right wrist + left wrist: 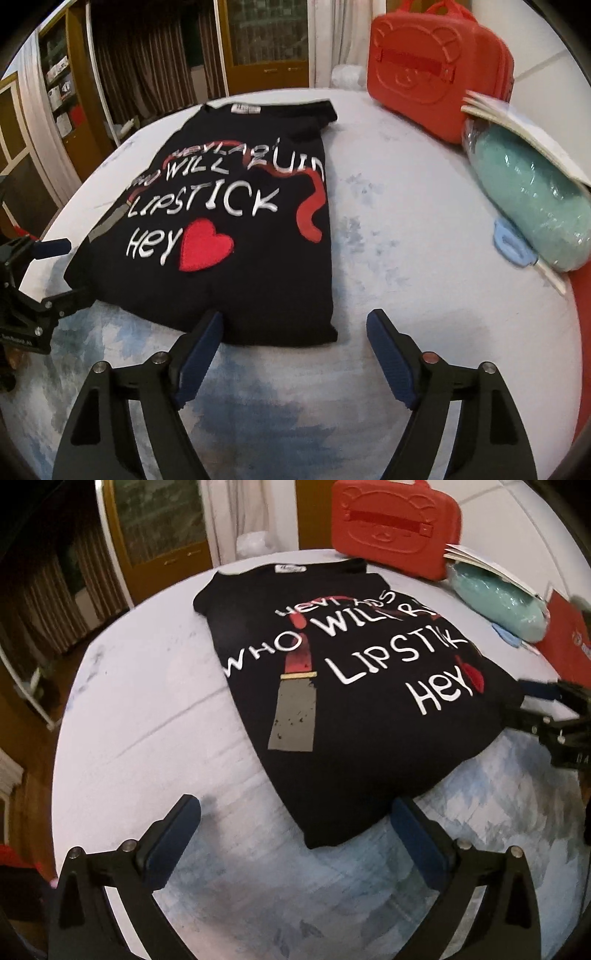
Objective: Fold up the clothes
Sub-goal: 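Grasp the shirt hem with both grippers and fold it toward the collar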
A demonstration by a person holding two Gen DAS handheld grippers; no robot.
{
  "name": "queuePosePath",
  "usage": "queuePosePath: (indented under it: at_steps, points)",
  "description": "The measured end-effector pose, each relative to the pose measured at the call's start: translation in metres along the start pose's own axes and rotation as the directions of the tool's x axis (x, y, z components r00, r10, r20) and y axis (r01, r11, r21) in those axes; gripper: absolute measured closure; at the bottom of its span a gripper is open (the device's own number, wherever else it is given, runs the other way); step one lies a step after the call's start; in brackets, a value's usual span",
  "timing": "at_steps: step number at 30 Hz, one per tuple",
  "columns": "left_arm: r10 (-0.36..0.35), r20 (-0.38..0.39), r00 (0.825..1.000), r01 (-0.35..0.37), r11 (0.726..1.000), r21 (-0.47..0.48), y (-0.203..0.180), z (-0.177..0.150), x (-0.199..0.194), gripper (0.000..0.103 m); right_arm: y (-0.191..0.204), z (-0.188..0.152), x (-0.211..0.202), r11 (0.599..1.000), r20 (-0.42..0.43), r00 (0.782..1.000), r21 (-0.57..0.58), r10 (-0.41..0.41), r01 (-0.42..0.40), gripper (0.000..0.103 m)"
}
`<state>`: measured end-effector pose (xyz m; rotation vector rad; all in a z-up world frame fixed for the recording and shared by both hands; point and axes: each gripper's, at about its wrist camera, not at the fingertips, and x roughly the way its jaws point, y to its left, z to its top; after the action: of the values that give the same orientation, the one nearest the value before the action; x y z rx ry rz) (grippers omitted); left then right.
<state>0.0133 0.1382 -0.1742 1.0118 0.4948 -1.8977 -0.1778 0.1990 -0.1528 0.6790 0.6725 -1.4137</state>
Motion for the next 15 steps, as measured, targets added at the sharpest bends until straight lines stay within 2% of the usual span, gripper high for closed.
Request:
queuePosePath:
  at_steps: [6, 9, 11, 12, 14, 15]
  points:
    - [-0.047, 0.001, 0.999, 0.047, 0.998, 0.031, 0.002, -0.003, 0.0, 0.005, 0.0, 0.002, 0.005, 1.0, -0.019, 1.0, -0.015, 0.019, -0.019, 0.026]
    - [-0.091, -0.009, 0.996, 0.091, 0.995, 0.031, 0.001, -0.001, -0.001, 0.019, 0.003, 0.003, 0.005, 0.999, -0.014, 1.0, -0.027, 0.026, -0.027, 0.033]
    - [-0.11, -0.002, 0.994, 0.11, 0.993, 0.05, -0.002, 0.0, -0.002, 0.036, 0.006, 0.004, 0.006, 0.999, -0.013, 0.999, -0.028, 0.041, -0.041, 0.05]
    - [-0.125, 0.0, 0.992, 0.125, 0.99, 0.067, -0.003, 0.001, -0.003, 0.041, 0.007, 0.005, 0.006, 0.999, -0.013, 0.999, -0.028, 0.045, -0.045, 0.05]
    - [-0.151, -0.006, 0.989, 0.151, 0.984, 0.091, -0.006, 0.004, -0.004, 0.073, 0.011, 0.007, 0.005, 0.999, -0.029, 0.998, -0.022, 0.049, -0.05, 0.066]
    - [-0.158, -0.013, 0.987, 0.159, 0.982, 0.1, -0.005, 0.007, -0.006, 0.076, 0.013, 0.009, 0.004, 0.999, -0.035, 0.999, -0.018, 0.042, -0.042, 0.078]
